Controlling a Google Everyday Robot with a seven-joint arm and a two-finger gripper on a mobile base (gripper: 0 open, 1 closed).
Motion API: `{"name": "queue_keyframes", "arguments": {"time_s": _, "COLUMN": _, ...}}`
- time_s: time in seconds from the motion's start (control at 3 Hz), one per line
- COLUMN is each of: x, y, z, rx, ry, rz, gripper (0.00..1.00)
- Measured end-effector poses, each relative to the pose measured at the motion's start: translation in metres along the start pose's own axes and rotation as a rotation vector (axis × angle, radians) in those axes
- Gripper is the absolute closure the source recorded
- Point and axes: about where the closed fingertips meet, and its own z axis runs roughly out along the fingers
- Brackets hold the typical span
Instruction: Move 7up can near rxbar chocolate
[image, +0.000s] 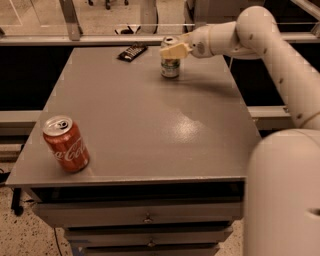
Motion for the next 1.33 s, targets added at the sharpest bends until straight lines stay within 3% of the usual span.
{"name": "queue_keyframes", "arguments": {"time_s": 0.33, "x": -0.02, "y": 0.004, "z": 0.04, "rx": -0.039, "ry": -0.018, "rz": -0.012, "gripper": 1.0}}
{"name": "queue_keyframes", "arguments": {"time_s": 0.67, "x": -0.02, "y": 0.004, "z": 0.04, "rx": -0.039, "ry": -0.018, "rz": -0.012, "gripper": 1.0}}
{"name": "queue_keyframes", "arguments": {"time_s": 1.0, "x": -0.051, "y": -0.003, "z": 0.046, "rx": -0.018, "ry": -0.067, "rz": -0.041, "gripper": 1.0}}
{"name": "queue_keyframes", "arguments": {"time_s": 1.33, "x": -0.125, "y": -0.023, "z": 0.043, "rx": 0.094, "ry": -0.205, "rz": -0.118, "gripper": 1.0}}
